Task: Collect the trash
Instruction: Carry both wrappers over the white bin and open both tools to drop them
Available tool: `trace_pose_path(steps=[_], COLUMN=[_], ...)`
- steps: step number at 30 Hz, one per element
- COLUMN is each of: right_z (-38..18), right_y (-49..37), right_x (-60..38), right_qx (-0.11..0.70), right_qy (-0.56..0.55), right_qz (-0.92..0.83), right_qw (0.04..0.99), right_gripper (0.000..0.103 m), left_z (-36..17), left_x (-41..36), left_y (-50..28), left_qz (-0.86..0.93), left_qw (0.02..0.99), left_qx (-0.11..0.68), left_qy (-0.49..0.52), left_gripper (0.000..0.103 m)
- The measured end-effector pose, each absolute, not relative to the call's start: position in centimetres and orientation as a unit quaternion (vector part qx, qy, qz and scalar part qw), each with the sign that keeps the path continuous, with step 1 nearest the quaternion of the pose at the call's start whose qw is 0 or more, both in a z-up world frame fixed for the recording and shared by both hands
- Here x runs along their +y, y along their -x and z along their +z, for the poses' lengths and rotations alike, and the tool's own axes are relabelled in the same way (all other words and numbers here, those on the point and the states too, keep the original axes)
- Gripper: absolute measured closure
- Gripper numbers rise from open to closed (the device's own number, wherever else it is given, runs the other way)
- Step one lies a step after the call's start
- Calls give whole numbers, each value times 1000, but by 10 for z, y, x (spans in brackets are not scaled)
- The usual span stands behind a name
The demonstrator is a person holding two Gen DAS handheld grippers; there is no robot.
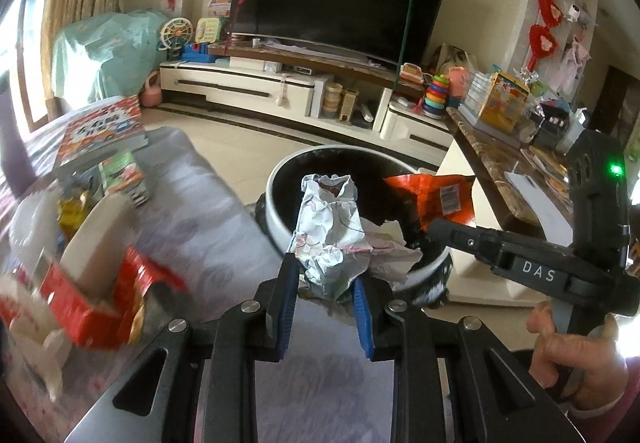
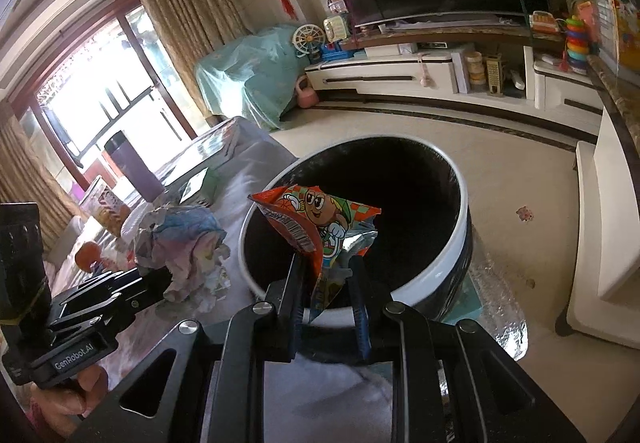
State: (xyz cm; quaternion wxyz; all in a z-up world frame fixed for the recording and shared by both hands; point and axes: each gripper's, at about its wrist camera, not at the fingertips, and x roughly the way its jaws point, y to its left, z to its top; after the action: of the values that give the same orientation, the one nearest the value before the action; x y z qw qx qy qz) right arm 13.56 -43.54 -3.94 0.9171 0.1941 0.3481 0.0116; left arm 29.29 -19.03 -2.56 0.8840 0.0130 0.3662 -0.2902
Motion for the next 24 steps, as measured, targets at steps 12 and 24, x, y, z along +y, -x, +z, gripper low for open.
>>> trace_pose_path(steps=[12,24], right_z=[-42,-46], right_y=[-160,-175], right_x=[-457,-471], right_qx=[356,364], right_qy=[-195,-196], right_qz=[4,-8], right_qw=[914,911], right_gripper=[82,74], left_z=[-31,-37], left_x=[-231,-248], left_y=[-331,-348], left_qz=[-294,-281], left_qw=[878,875], left_qx=[376,391], left_qy=[-34,-39], left_gripper=[78,53])
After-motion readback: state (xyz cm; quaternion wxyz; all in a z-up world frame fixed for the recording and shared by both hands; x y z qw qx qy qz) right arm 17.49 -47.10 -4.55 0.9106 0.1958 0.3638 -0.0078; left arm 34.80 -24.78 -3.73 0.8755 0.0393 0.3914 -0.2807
